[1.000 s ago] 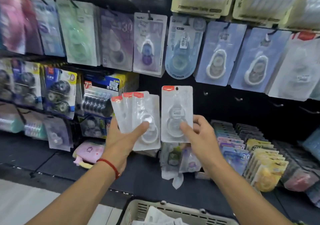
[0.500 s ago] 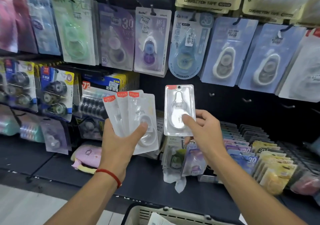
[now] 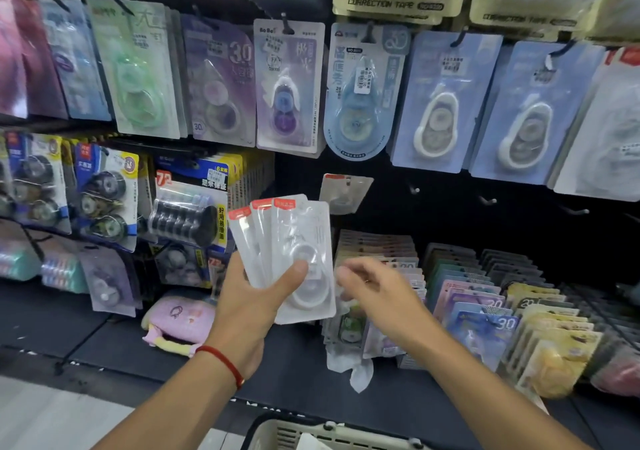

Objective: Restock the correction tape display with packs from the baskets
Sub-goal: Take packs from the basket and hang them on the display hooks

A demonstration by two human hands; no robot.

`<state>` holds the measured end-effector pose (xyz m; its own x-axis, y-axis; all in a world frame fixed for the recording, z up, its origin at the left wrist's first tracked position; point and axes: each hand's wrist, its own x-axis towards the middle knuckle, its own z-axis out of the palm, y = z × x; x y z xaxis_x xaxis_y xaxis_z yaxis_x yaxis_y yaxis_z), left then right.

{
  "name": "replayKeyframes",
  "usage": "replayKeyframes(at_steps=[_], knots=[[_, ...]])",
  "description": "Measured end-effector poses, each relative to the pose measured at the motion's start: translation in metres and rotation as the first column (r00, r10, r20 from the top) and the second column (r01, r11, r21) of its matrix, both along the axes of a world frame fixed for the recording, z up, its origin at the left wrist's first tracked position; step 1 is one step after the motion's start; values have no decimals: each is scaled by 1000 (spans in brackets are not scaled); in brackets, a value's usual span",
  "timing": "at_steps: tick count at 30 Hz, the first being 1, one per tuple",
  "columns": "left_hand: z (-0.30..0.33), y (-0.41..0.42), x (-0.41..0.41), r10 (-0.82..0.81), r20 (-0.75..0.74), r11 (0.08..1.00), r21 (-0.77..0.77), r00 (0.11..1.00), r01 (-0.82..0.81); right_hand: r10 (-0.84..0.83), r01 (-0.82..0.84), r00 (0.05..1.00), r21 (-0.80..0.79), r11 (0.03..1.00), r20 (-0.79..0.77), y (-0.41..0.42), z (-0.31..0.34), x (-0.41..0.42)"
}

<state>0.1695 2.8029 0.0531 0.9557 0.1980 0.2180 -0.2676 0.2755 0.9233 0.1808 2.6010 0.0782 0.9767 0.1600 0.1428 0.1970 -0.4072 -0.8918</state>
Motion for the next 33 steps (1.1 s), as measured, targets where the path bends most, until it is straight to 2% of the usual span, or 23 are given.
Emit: replayKeyframes(at_steps=[2, 6, 10, 13, 17, 20, 23, 33], knots=[[-2, -5, -1, -65, -11, 998, -5, 998, 65, 66, -66, 998, 12, 998, 11, 3, -5, -5], [-3, -10, -3, -224, -46, 970, -104, 974, 218, -11, 8, 999, 78, 997, 36, 2, -6, -8], [-8, -5, -2, -364, -51, 924, -145, 930, 354, -3, 2, 1000, 108, 994, 14, -5, -2, -6], [-9, 0, 0, -316, -47, 943, -126, 948, 308, -36, 26, 997, 146, 989, 67, -9, 2, -3], [-9, 5, 1, -120, -30, 988, -103, 992, 116, -91, 63, 984, 174, 983, 154, -16, 7, 4], [-7, 6, 0, -14, 10, 999, -30, 1000, 14, -98, 61, 986, 249, 966, 136, -15, 12, 6], [-6, 6, -1, 29, 27, 999, 12, 999, -29, -98, 63, 989, 296, 953, 106, -14, 13, 8], [-2, 6, -5, 55, 52, 997, 44, 997, -58, -139, 80, 979, 339, 938, 153, -10, 19, 6]])
